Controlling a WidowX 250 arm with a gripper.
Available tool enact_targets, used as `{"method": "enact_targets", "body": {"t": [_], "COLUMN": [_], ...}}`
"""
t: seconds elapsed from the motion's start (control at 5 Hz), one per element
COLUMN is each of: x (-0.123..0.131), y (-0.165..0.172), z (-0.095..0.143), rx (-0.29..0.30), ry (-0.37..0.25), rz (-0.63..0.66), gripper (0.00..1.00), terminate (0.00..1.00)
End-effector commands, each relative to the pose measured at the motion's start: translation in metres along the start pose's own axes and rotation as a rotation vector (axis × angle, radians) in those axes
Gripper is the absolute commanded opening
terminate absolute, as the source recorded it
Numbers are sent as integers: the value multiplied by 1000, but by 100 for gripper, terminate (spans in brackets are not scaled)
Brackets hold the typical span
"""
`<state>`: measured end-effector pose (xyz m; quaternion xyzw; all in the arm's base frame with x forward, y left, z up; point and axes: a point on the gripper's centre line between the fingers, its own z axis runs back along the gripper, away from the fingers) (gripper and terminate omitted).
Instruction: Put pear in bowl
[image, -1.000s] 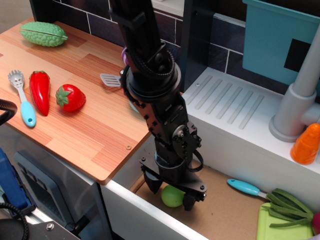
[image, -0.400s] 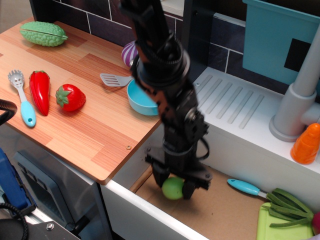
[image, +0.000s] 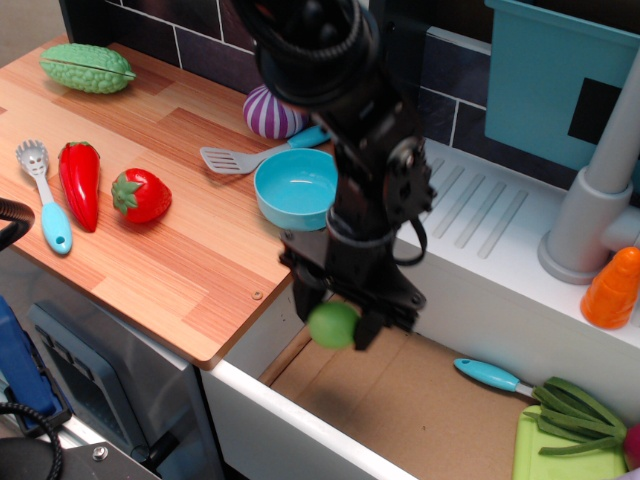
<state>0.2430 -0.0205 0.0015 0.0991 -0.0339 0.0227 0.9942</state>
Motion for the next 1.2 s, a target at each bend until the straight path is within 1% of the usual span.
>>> {"method": "enact_targets", "body": {"t": [0.0,0.4,0.6,0.8,1.0], "x": [16,57,76,84,89], "y": [16,49,59,68,74], "z": [49,66,69,60,57], "rx": [138,135,89,71,57], "ry": [-125,-163,-169,-179,-193], "rz": [-53,-206,-308,-371,-402], "gripper": [0,0,0,0,100], "terminate": [0,0,0,0,0]}}
